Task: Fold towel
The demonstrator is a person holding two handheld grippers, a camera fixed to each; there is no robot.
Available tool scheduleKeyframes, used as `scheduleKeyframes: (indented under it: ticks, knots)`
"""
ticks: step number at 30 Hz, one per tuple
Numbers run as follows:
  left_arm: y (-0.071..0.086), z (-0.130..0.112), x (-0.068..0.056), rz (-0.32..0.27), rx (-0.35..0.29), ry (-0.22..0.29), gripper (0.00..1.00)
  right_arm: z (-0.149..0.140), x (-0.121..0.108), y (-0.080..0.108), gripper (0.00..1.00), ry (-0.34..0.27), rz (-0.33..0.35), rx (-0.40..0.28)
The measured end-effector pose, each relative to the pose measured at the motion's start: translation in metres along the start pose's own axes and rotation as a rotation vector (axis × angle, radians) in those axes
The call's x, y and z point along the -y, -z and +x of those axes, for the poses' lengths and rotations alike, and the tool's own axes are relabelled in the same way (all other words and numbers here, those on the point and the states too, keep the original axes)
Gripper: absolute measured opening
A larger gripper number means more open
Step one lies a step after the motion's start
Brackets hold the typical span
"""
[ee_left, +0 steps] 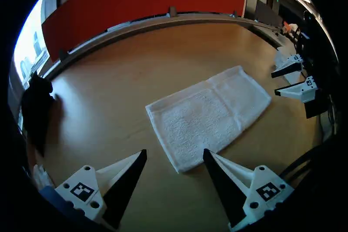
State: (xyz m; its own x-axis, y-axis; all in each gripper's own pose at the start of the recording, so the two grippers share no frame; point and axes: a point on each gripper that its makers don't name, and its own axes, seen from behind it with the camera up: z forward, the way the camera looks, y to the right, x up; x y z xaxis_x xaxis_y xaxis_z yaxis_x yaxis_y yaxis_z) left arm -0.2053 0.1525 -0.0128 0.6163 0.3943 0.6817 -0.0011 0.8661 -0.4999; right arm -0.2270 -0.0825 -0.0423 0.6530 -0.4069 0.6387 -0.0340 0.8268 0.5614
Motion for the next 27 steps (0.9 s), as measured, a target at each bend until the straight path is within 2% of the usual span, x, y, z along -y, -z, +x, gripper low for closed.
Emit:
scheduleKeyframes:
  ticks: [14, 27]
  knots:
    - [0.008, -0.011, -0.004, 0.014, -0.010, 0.036, 0.96, -0.006, 0.005, 0.000, 0.87, 0.009, 0.014, 0.000]
    - [0.023, -0.021, 0.001, 0.064, -0.045, 0.102, 0.96, -0.005, 0.010, -0.008, 0.87, 0.055, 0.052, 0.009]
